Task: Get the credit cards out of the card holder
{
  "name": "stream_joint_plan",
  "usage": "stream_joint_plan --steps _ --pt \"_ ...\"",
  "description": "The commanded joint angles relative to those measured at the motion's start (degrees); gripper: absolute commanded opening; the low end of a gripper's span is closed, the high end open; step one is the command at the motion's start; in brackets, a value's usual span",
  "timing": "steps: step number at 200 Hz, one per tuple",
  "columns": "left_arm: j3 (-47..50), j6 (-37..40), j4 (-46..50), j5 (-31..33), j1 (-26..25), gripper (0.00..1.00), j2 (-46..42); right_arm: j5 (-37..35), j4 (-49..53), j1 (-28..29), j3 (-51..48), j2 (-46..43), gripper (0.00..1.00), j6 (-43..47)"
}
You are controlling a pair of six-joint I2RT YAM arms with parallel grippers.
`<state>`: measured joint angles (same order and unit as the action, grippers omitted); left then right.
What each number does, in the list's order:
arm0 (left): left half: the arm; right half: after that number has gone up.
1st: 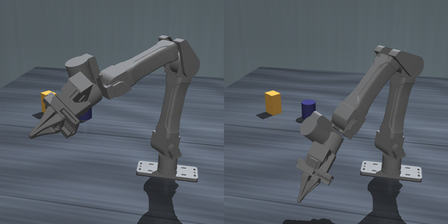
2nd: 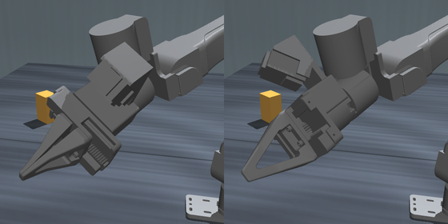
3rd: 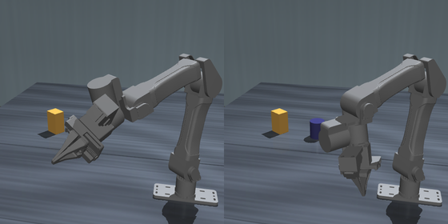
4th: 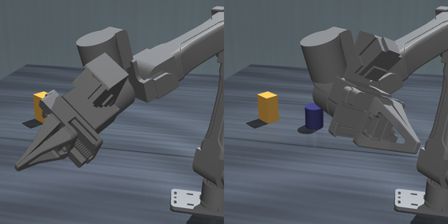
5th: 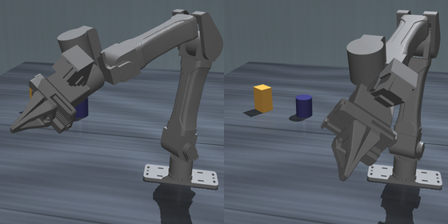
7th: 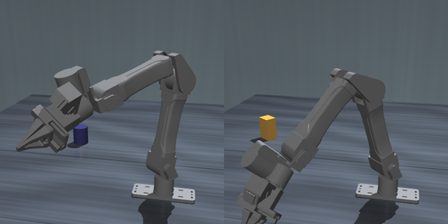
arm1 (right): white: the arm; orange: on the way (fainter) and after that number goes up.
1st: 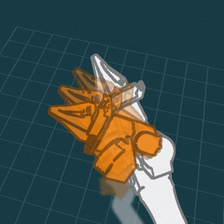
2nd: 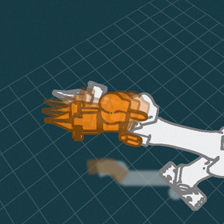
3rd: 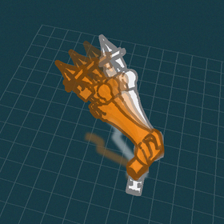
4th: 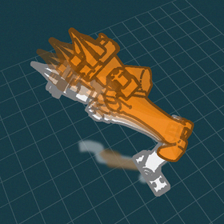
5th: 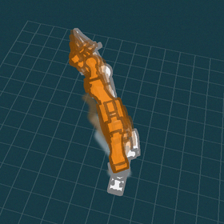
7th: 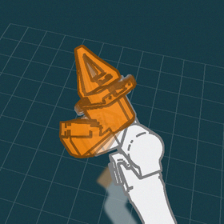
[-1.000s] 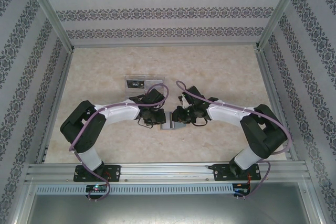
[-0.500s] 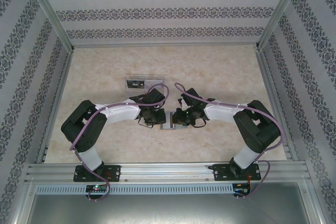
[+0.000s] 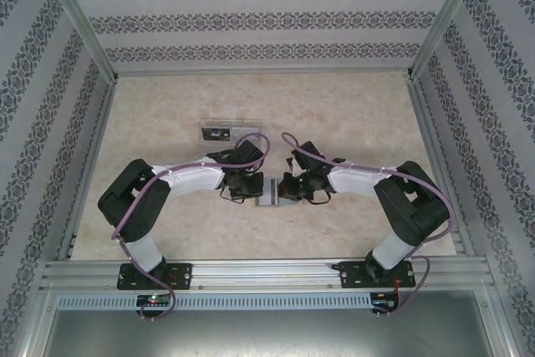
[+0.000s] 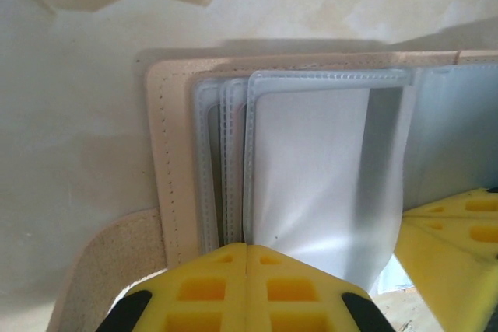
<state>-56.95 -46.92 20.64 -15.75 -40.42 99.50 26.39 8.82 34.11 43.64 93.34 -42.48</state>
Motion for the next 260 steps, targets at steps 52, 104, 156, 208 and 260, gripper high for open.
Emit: stream_joint_plan --steps 52,104,156,208,260 --pt "-0.6 0.4 4.3 2.2 -0.1 0.00 2.5 0.5 0.3 -1.2 -1.5 -3.3 0.07 0.7" --pt "-0.8 0.5 4.1 1.8 -0.1 0.01 2.5 0.2 0.0 -0.4 1.2 -1.8 0.19 1.3" --pt "-1.0 0.6 4.2 1.5 -0.2 0.01 2.8 1.2 -0.2 0.4 2.9 0.3 0.20 2.0" --pt "-1.2 0.7 4.3 1.4 -0.3 0.02 3.0 0.7 -0.1 0.6 2.9 2.1 0.24 1.7" --pt "-1.5 0.7 4.1 1.1 -0.6 0.02 3.2 2.6 -1.9 0.7 3.0 3.5 0.23 1.6"
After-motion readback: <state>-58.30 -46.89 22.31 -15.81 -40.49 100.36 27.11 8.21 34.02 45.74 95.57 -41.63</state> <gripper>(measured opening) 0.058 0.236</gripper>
